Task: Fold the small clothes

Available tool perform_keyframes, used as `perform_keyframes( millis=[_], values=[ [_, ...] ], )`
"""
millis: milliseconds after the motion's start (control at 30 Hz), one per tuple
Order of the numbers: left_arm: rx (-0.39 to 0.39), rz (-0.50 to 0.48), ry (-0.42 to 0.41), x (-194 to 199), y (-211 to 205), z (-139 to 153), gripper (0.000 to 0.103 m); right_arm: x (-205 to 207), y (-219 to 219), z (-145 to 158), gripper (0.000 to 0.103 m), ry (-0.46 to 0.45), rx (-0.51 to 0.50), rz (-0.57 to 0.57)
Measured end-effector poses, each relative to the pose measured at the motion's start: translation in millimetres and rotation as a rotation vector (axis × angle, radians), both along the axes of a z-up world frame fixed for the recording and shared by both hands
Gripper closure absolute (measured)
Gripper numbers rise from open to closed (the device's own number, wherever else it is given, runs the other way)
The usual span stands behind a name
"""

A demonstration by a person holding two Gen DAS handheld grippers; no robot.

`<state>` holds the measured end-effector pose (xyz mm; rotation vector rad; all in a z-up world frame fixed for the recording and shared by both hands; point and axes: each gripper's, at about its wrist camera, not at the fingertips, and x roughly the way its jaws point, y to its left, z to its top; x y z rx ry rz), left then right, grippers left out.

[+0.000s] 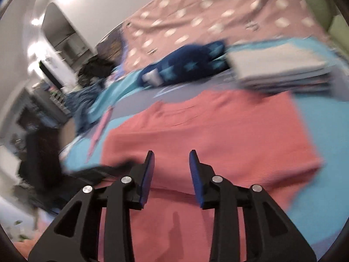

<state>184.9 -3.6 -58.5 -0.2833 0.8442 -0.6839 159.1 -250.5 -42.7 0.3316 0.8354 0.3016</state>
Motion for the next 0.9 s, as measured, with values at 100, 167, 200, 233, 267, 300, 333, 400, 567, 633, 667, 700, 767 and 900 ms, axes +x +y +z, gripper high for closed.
perform_keyframes(
  millis=[100, 167, 200, 233, 267, 300, 333, 400, 567, 633, 667, 700, 767, 900],
  values=[
    [-0.041, 0.045, -0.087, -4.3, 25.0, 35.9, 0.100, -10.9, -25.9, -3.4, 0.068, -0.025, -0.118, -0.126],
    [-0.048, 0.097, -0.139, -8.1, 48.1, 53.1, 0.100, -14.6, -35.1, -12.7, 0.068, -0.017, -0.203, -0.181],
    [-0.042, 0.123, -0.154, -9.3, 58.8, 57.2, 0.100, -15.4, -37.4, -18.2, 0.068, -0.003, -0.229, -0.193],
    [-0.032, 0.148, -0.157, -9.9, 69.4, 57.8, 0.100, -14.8, -38.7, -25.6, 0.068, 0.017, -0.251, -0.199],
    [-0.025, 0.167, -0.153, -10.6, 76.4, 56.8, 0.100, -13.9, -39.0, -32.3, 0.068, 0.032, -0.260, -0.197],
    [-0.017, 0.188, -0.143, -10.9, 85.2, 52.9, 0.100, -13.8, -36.7, -37.7, 0.068, 0.045, -0.266, -0.191],
    [-0.008, 0.207, -0.132, -12.1, 93.1, 47.7, 0.100, -13.3, -36.7, -43.2, 0.068, 0.058, -0.272, -0.184],
    [0.036, 0.249, -0.104, -12.5, 106.5, 31.9, 0.099, -13.6, -34.7, -48.8, 0.065, 0.064, -0.282, -0.178],
    [0.092, 0.290, 0.012, -6.8, 126.7, -8.9, 0.097, -13.9, -26.8, -52.6, 0.063, 0.069, -0.287, -0.162],
    [0.106, 0.306, 0.036, -5.5, 131.2, -20.6, 0.093, -14.0, -25.7, -52.5, 0.062, 0.067, -0.300, -0.159],
    [0.103, 0.311, 0.043, -5.3, 132.8, -23.5, 0.092, -13.8, -25.1, -53.2, 0.062, 0.069, -0.309, -0.158],
    [0.097, 0.315, 0.052, -4.6, 134.4, -26.1, 0.089, -14.0, -24.3, -53.6, 0.062, 0.073, -0.317, -0.159],
    [0.099, 0.321, 0.054, -4.5, 136.5, -27.4, 0.080, -14.4, -26.4, -55.6, 0.062, 0.084, -0.326, -0.162],
    [0.120, 0.321, 0.040, -6.5, 132.3, -26.7, 0.064, -21.5, -25.0, -56.1, 0.062, 0.088, -0.334, -0.118]
  ],
)
